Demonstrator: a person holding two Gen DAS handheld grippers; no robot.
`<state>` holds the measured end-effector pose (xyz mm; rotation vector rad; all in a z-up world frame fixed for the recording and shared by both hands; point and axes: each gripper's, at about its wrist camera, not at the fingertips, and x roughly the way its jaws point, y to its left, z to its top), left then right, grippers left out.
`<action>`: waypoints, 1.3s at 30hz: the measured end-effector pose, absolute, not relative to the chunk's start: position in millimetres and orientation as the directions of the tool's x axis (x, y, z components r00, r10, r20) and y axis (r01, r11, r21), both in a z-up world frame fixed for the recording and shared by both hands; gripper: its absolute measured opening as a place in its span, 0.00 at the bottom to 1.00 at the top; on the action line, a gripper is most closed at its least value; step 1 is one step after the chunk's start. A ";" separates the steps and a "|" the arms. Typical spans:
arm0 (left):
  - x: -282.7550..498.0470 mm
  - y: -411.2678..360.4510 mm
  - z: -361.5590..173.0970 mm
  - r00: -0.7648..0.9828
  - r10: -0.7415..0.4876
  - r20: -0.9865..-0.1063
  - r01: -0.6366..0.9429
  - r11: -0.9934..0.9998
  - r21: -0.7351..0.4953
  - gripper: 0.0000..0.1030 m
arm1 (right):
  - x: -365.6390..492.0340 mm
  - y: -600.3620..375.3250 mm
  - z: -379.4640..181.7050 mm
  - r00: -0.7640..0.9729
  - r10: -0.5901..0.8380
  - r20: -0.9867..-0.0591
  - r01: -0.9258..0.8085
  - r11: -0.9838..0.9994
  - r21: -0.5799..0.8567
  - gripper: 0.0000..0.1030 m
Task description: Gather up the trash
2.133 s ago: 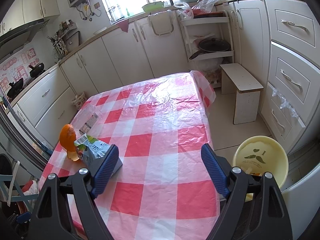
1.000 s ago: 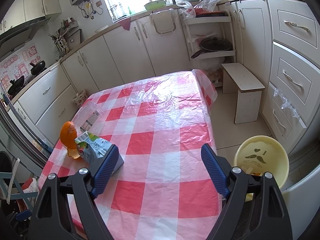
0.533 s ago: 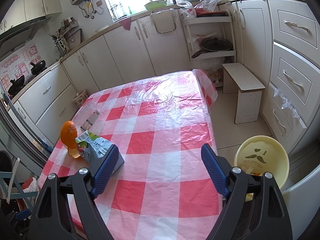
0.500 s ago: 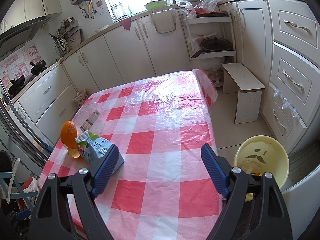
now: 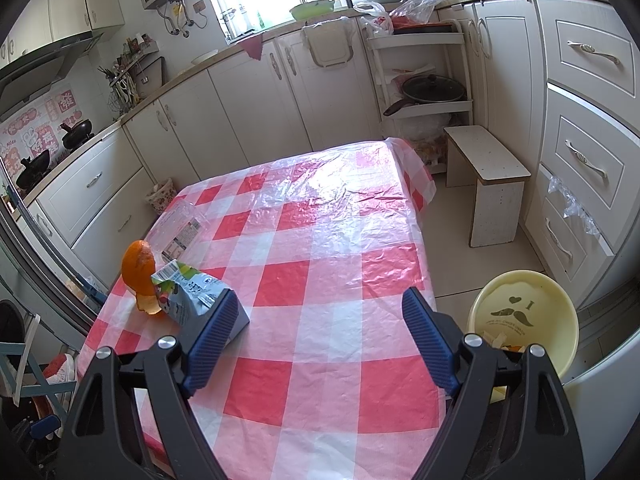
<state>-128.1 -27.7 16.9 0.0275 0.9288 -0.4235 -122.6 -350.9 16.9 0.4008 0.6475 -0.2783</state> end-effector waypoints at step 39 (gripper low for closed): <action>-130.6 -24.8 17.1 0.523 -0.343 -0.780 0.358 0.919 -0.165 0.90 | -125.7 -349.1 20.1 0.767 -0.114 -0.632 0.355 0.895 0.269 0.79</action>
